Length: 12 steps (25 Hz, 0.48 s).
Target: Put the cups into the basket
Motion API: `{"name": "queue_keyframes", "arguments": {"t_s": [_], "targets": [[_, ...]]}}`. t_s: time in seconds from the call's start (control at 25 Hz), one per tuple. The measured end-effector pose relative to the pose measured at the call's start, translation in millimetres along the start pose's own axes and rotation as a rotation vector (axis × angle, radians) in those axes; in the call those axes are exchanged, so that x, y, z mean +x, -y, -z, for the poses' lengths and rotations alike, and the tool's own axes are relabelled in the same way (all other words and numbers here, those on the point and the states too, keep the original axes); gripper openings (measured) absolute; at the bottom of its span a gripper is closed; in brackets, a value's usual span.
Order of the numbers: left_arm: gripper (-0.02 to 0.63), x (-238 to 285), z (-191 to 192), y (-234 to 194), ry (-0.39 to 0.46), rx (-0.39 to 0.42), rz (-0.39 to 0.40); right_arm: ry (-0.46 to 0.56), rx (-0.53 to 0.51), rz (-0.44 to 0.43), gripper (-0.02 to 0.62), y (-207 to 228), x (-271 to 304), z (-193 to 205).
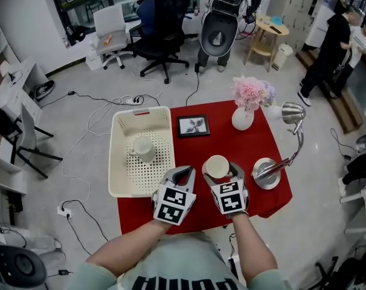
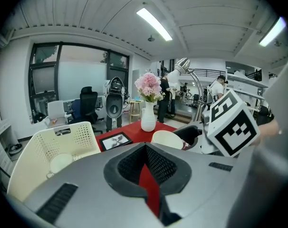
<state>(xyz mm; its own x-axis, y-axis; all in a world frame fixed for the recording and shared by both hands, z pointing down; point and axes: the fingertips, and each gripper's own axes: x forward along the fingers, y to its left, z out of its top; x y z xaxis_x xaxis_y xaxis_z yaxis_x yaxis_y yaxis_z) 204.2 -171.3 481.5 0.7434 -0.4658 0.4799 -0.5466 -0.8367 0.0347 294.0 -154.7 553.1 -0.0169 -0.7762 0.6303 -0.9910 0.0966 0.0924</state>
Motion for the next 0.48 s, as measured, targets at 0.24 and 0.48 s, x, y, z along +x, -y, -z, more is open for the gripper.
{"name": "queue_keyframes", "arguments": {"t_s": [0.24,0.48], "targets": [[0.003,-23,0,-10,0.032,-0.004,-0.008,0.078,-0.014,-0.004,0.390,-23,-32,-41],[0.003,-52,2,-29,0.064,-0.026,-0.049,0.143,-0.049,-0.040,0.390,-57,-54,-76]]}}
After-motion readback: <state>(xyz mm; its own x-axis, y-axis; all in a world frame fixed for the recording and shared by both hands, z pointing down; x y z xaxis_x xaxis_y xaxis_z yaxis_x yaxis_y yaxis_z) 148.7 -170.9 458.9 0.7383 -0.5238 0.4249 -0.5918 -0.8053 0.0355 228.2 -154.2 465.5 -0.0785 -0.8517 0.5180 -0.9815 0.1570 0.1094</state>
